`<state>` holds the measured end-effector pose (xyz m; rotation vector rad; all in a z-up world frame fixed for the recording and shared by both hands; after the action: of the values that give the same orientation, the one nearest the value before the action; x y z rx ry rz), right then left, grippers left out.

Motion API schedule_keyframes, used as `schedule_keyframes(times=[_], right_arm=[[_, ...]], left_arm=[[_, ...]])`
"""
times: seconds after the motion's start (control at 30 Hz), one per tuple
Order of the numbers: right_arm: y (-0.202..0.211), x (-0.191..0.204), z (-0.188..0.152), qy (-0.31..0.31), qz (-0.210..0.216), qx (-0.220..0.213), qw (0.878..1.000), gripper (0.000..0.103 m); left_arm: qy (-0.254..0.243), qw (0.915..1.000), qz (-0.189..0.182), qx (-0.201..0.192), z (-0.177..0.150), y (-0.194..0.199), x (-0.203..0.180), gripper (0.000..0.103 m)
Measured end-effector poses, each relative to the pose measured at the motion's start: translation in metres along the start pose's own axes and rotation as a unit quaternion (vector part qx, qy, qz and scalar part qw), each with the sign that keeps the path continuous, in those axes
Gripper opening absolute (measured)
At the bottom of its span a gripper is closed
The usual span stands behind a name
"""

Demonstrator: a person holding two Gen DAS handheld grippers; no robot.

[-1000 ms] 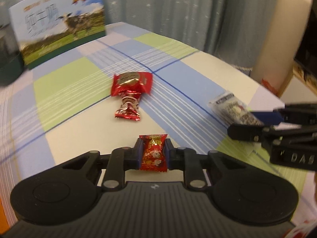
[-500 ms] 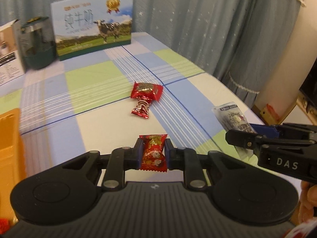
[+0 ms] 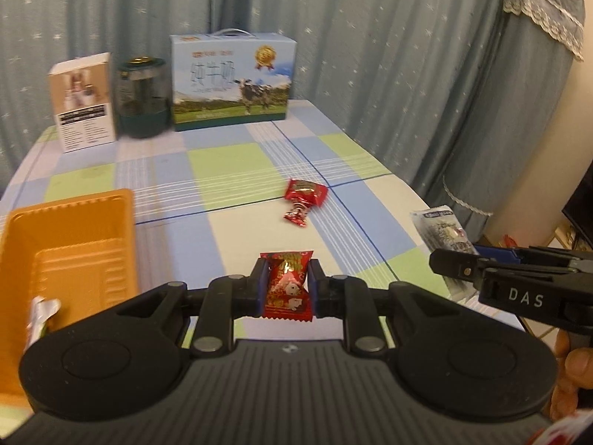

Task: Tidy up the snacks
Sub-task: 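Carry the red candy and nut bar with both tools toward the orange tray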

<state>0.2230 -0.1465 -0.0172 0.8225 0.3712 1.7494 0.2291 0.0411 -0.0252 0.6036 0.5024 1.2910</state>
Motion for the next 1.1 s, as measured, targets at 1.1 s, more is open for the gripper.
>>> schedule_keyframes(times=[1.1], right_arm=[[0.031,0.098,-0.041,0.044,0.074,0.025,0.996,0.038]], left_arm=[[0.024,0.9982,0.054,-0.011,-0.044,0.098,0.044,0.020]])
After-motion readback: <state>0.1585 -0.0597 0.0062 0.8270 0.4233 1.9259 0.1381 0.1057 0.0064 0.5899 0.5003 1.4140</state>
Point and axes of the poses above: each gripper's, at about its wrist camera, not at the fingertips, and y roughly against the way its jaws point, x to its left, z to its top, the point moved 5 cm from there along -y, roughly the way its jaws point, and after that the axes turned 10 degrees about -y, right-handed, at the moved point
